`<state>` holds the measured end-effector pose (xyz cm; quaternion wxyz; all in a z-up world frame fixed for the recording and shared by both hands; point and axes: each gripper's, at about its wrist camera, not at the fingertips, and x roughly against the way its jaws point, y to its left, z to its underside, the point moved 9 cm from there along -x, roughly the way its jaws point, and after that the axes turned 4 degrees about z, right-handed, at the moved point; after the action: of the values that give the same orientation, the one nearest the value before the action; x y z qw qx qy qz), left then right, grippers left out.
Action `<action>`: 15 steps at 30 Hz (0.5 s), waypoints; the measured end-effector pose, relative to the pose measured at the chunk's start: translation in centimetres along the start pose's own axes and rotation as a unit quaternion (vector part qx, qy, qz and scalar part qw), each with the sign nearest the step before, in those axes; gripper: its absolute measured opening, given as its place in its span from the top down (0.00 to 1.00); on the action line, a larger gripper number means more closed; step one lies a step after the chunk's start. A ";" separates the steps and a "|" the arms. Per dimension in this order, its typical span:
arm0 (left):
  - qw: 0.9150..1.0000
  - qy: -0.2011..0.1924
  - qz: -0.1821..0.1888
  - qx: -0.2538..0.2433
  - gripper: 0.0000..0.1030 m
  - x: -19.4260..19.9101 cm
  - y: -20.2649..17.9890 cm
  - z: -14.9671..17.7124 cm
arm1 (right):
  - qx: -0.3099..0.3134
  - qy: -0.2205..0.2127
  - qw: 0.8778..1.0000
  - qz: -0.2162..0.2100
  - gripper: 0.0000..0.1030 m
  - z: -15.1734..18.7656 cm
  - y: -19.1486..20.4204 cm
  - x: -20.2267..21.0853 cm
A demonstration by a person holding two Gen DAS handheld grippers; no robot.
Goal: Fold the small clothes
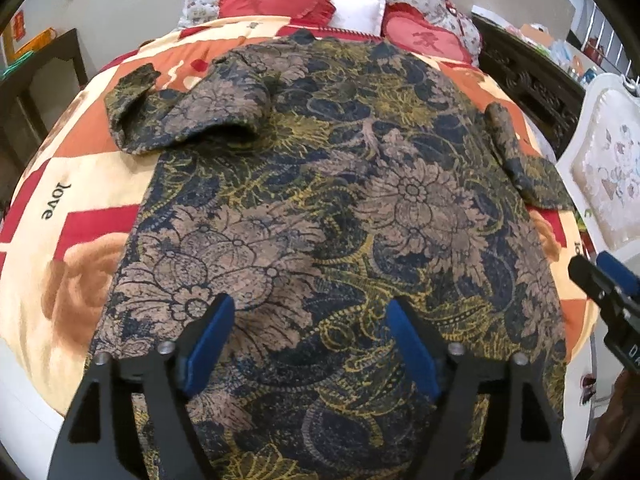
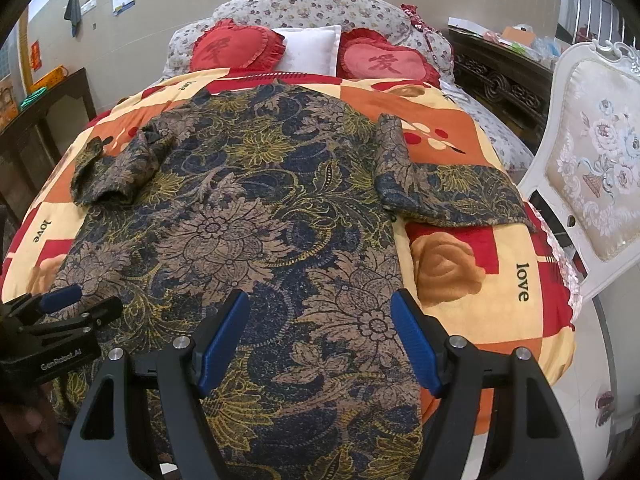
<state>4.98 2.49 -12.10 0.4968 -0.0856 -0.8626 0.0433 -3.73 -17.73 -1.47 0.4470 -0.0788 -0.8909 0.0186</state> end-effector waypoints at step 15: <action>1.000 0.004 -0.023 0.002 0.00 -0.3 1.0 0.1 | -0.023 -0.020 0.999 -0.026 0.26 -0.9 0.2 1.0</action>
<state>5.17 3.38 -12.59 0.5011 -0.0649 -0.8623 0.0333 -3.59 -17.40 -0.11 0.4272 -0.0659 -0.9017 -0.0121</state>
